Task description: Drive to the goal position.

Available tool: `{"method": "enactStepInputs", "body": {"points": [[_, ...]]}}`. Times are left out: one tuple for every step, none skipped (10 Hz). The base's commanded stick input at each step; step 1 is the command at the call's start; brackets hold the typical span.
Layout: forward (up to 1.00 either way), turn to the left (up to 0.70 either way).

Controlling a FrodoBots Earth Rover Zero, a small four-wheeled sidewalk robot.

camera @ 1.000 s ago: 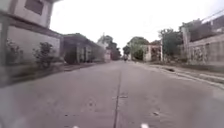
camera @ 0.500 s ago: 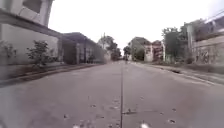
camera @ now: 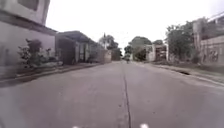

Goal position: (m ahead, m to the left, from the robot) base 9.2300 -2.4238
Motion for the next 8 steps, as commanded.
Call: {"method": "enactStepInputs", "body": {"points": [[1.0,0.02],[1.0,0.02],[1.0,0.02],[1.0,0.02],[1.0,0.02],[1.0,0.02],[1.0,0.02],[1.0,0.02]]}}
